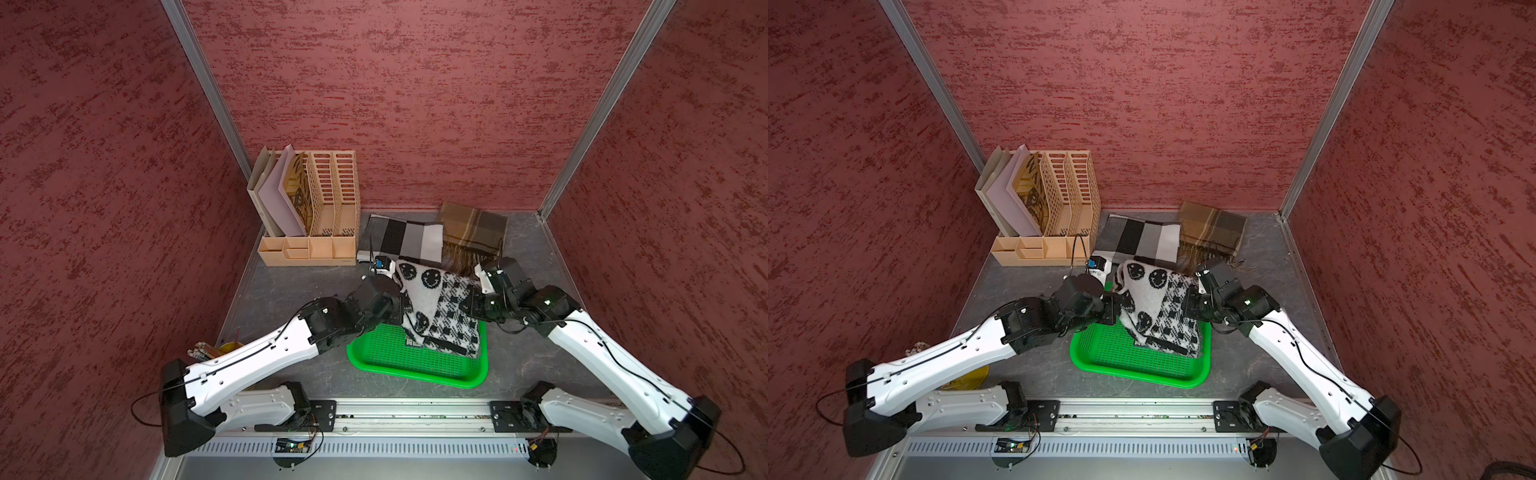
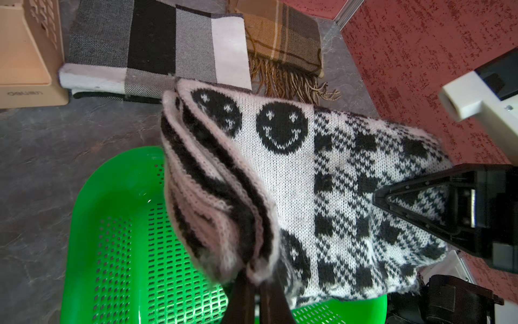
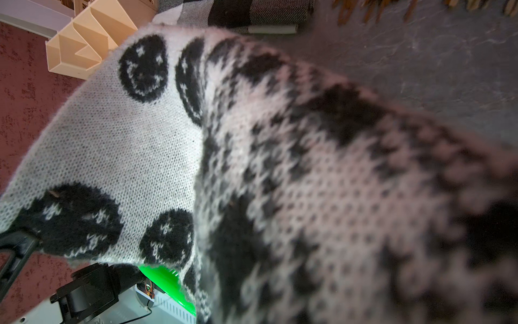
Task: Put the folded scarf in the basket
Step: Place the scarf in the basket.
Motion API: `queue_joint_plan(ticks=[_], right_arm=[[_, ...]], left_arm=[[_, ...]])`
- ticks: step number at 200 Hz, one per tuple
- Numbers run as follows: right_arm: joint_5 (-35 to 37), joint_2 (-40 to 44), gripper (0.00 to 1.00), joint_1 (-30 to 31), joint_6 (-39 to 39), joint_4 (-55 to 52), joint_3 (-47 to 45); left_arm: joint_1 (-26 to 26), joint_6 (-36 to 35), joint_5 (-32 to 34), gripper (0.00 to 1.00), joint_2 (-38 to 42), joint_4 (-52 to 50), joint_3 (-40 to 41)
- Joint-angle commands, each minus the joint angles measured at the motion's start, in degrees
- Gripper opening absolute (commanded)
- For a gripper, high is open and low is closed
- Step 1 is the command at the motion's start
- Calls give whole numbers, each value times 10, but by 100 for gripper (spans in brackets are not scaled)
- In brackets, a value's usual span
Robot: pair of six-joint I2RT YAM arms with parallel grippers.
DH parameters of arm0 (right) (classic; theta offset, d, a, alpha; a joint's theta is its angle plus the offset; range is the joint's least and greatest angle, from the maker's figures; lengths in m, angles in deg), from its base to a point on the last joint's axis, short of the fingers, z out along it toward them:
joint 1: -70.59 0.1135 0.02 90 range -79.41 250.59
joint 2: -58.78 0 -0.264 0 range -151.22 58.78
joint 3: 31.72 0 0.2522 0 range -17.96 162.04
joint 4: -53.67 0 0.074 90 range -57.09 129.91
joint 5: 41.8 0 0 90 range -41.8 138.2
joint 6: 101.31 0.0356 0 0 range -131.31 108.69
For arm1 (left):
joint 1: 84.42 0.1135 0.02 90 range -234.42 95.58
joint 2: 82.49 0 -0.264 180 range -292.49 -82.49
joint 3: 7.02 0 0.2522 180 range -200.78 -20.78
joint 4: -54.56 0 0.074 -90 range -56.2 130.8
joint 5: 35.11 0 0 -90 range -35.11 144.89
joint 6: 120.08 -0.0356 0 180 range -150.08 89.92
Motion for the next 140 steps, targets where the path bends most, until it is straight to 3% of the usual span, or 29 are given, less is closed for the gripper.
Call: queue_joint_plan(ticks=[1, 26, 140], right_arm=[[39, 0, 0, 21, 18, 39, -3], [46, -8, 0, 39, 29, 45, -11], [63, -17, 0, 85, 64, 49, -60]], left_arm=[[-26, 53, 75, 0, 36, -38, 20], [-55, 103, 116, 0, 67, -72, 52], [-127, 219, 152, 0, 94, -163, 89]])
